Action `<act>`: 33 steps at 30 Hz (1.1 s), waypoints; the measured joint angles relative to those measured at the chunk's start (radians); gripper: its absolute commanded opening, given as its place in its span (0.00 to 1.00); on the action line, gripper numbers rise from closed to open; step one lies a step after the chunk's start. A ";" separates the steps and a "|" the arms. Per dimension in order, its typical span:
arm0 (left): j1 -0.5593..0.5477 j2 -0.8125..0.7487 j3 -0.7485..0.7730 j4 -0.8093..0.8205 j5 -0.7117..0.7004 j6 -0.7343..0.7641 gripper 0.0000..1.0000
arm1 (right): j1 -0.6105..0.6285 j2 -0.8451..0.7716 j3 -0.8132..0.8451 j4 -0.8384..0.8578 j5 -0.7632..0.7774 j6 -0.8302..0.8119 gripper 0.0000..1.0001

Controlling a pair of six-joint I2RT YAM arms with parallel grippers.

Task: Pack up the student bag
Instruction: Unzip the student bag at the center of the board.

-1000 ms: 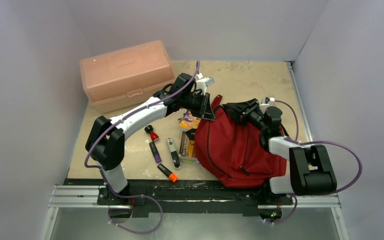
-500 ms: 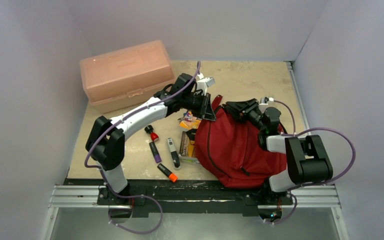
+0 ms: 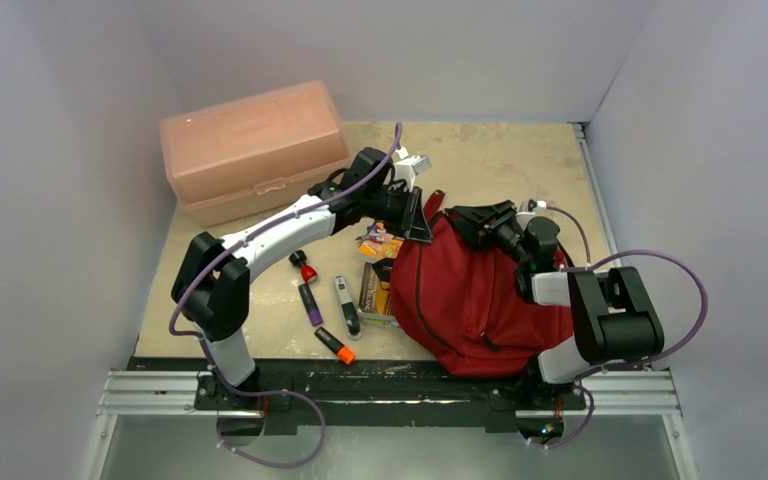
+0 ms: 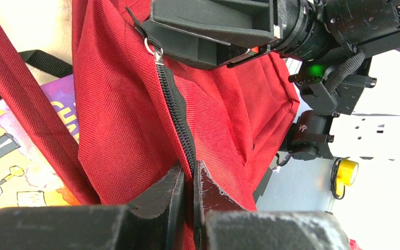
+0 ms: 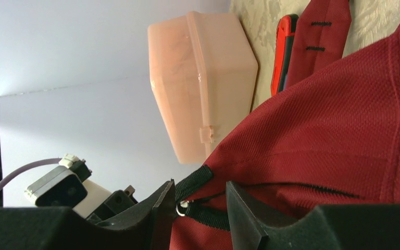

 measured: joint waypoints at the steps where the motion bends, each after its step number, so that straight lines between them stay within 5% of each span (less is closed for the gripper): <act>1: 0.000 0.000 0.000 0.001 0.000 0.000 0.02 | 0.000 0.011 0.004 0.009 -0.002 0.000 0.43; 18: -0.008 0.000 0.000 0.005 0.004 0.000 0.02 | 0.006 0.167 0.051 0.226 -0.024 0.088 0.23; 29: -0.008 0.000 0.000 0.005 0.008 0.000 0.02 | 0.014 0.174 0.054 0.319 -0.031 0.108 0.27; 31: -0.009 0.000 0.000 0.005 0.008 0.000 0.02 | 0.014 0.188 0.058 0.341 -0.034 0.111 0.22; 33: -0.010 0.000 0.000 0.005 0.008 0.000 0.02 | 0.014 0.208 0.067 0.359 -0.040 0.115 0.01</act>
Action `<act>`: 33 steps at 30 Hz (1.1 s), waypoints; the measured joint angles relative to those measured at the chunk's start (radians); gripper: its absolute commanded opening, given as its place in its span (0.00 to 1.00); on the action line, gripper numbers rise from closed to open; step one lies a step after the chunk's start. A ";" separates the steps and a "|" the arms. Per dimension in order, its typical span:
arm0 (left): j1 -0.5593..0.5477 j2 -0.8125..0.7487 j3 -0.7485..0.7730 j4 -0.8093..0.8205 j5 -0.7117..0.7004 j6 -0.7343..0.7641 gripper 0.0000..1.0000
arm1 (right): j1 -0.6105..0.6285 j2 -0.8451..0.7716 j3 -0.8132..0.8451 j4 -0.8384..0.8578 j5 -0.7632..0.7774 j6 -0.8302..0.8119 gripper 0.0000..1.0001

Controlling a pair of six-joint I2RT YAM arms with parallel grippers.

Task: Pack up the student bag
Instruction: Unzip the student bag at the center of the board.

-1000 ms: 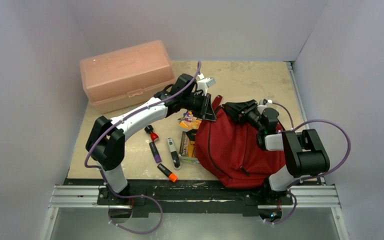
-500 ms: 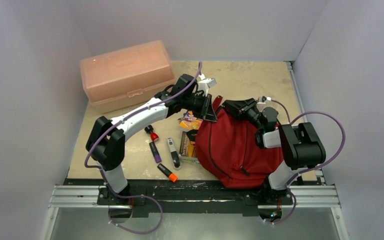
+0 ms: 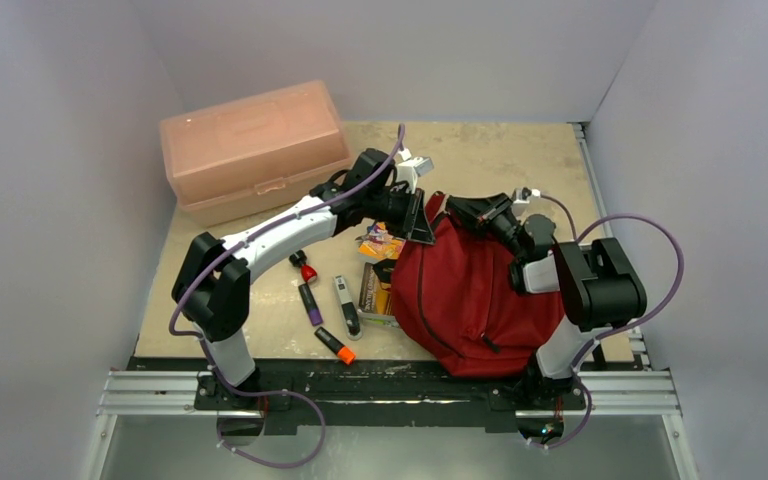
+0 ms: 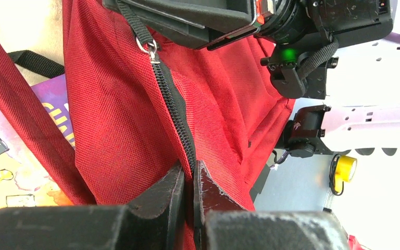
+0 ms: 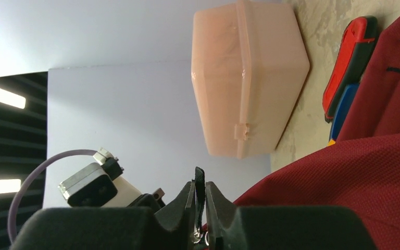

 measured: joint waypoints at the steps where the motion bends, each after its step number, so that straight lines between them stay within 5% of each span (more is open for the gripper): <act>1: -0.001 0.000 0.000 0.000 0.000 0.000 0.02 | 0.000 0.009 0.003 0.007 -0.005 0.000 0.00; 4: -0.003 0.000 0.000 0.000 0.000 0.000 0.14 | 0.000 0.026 0.010 0.037 -0.019 0.001 0.00; 8: -0.003 0.000 0.002 -0.012 0.008 0.003 0.63 | 0.000 0.021 0.026 0.068 -0.060 -0.040 0.00; 10: 0.000 -0.001 0.003 -0.014 0.016 0.002 0.77 | 0.000 0.010 0.044 0.056 -0.082 -0.074 0.00; 18: 0.109 -0.088 -0.107 0.126 0.113 -0.209 0.70 | 0.000 -0.040 0.138 0.005 -0.183 -0.147 0.00; 25: 0.202 -0.074 -0.168 0.277 0.116 -0.460 0.76 | 0.000 -0.117 0.201 -0.190 -0.246 -0.272 0.00; 33: 0.182 0.190 0.232 0.098 0.082 -0.494 0.84 | 0.000 -0.210 0.246 -0.394 -0.290 -0.448 0.00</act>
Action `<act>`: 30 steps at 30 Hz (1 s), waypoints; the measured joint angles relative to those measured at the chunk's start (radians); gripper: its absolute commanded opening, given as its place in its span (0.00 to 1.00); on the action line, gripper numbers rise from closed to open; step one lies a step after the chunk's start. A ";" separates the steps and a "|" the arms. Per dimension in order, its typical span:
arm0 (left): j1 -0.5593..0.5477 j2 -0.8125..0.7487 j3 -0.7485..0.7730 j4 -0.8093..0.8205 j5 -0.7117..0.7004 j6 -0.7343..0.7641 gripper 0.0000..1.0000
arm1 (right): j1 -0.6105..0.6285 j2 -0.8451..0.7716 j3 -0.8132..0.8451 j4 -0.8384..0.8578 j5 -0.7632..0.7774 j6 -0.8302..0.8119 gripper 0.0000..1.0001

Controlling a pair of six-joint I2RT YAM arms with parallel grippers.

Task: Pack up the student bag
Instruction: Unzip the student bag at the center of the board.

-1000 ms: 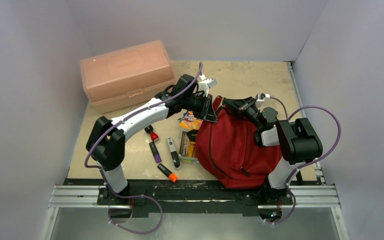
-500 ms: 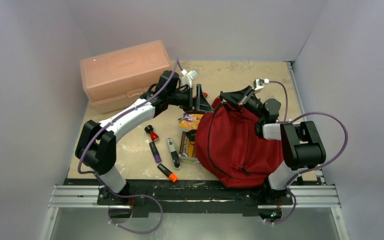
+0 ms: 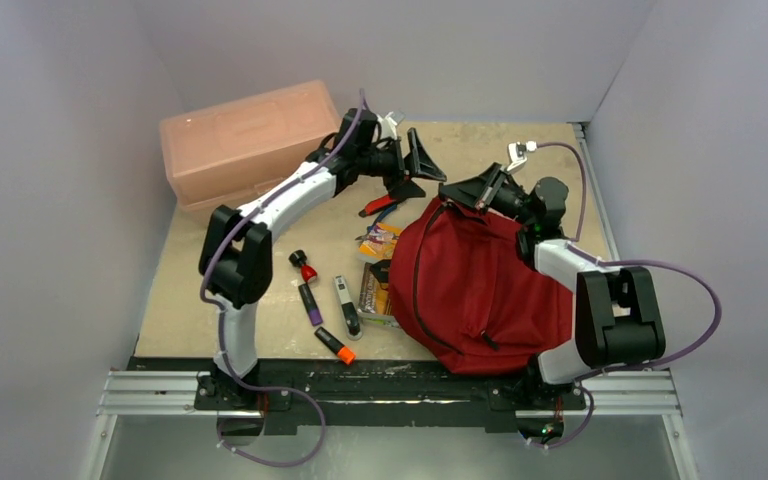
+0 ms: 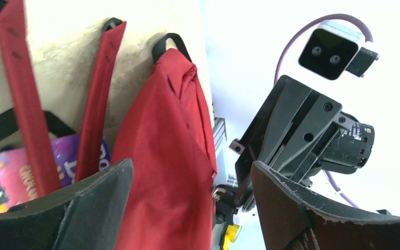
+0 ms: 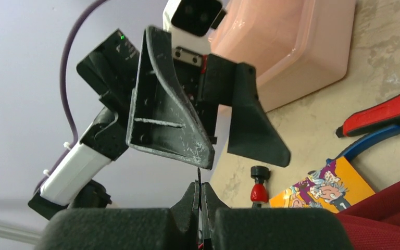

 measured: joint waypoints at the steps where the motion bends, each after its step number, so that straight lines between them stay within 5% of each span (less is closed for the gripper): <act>1: -0.005 0.032 0.037 -0.002 0.013 0.000 0.85 | 0.000 -0.002 0.002 -0.015 -0.008 -0.014 0.00; 10: -0.064 0.227 0.187 -0.009 0.132 0.076 0.90 | 0.001 -0.003 0.003 -0.096 -0.073 -0.079 0.00; 24: -0.113 0.278 0.216 0.026 0.209 0.112 0.00 | 0.001 -0.097 0.111 -0.410 -0.084 -0.329 0.00; 30: -0.117 0.279 0.216 0.097 0.202 0.051 0.00 | 0.025 -0.146 0.149 -0.566 -0.067 -0.460 0.00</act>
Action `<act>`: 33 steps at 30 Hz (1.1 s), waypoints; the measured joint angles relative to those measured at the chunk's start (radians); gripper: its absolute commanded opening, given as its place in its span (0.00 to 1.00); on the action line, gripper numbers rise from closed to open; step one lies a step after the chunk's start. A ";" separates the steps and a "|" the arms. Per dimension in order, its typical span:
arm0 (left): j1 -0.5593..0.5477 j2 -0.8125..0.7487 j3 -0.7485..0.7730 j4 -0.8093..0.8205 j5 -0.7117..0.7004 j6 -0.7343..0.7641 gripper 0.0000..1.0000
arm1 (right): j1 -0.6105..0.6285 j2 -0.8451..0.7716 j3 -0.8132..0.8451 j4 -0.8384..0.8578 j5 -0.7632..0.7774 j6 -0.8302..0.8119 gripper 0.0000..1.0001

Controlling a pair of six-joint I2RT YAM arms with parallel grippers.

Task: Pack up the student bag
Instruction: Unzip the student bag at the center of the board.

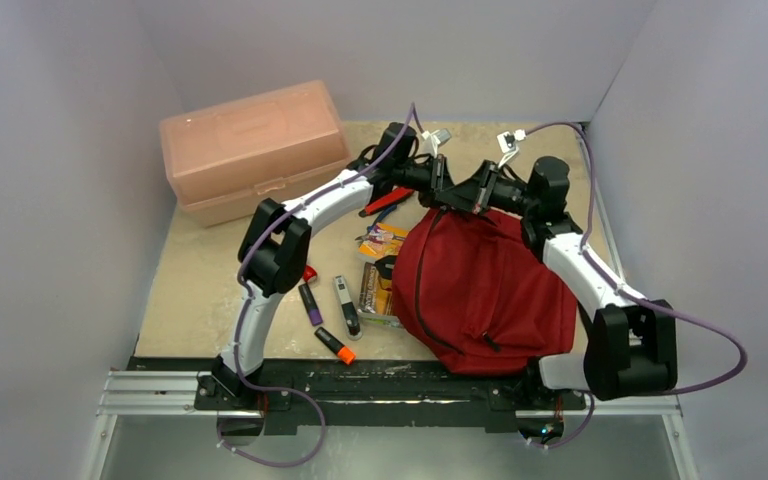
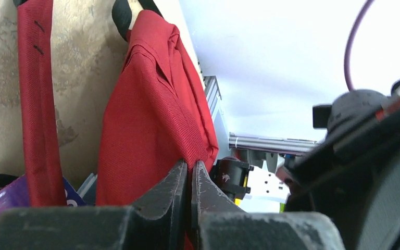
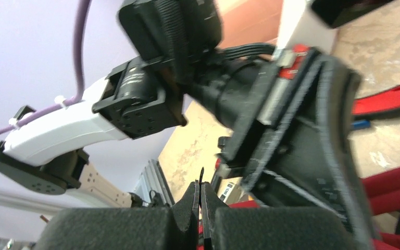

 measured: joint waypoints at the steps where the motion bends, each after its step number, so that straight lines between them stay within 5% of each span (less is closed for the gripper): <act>1: 0.000 0.000 0.000 0.006 -0.003 -0.009 0.00 | 0.014 -0.011 0.009 -0.024 0.006 -0.023 0.00; 11: 0.031 0.069 0.129 -0.021 -0.050 -0.084 0.00 | 0.317 -0.161 0.060 -0.327 0.151 -0.293 0.00; 17: 0.067 0.175 0.274 -0.093 -0.042 -0.113 0.00 | 0.453 -0.396 -0.194 -0.387 0.211 -0.304 0.00; 24: 0.100 0.219 0.314 -0.174 -0.045 -0.113 0.00 | 0.477 -0.648 -0.398 -0.610 0.320 -0.171 0.00; 26: 0.107 0.220 0.330 -0.201 -0.042 -0.111 0.19 | 0.477 -0.679 -0.402 -0.630 0.358 -0.143 0.00; 27: 0.109 0.220 0.344 -0.222 -0.043 -0.100 0.67 | 0.479 -0.694 -0.403 -0.633 0.391 -0.113 0.00; 28: 0.111 0.220 0.358 -0.249 -0.053 -0.077 0.85 | 0.479 -0.694 -0.403 -0.633 0.391 -0.113 0.00; 30: 0.113 0.203 0.358 -0.308 -0.101 -0.010 0.96 | 0.480 -0.681 -0.392 -0.635 0.416 -0.110 0.00; 33: 0.118 0.110 0.297 -0.457 -0.233 0.103 0.99 | 0.481 -0.628 -0.335 -0.633 0.455 -0.115 0.00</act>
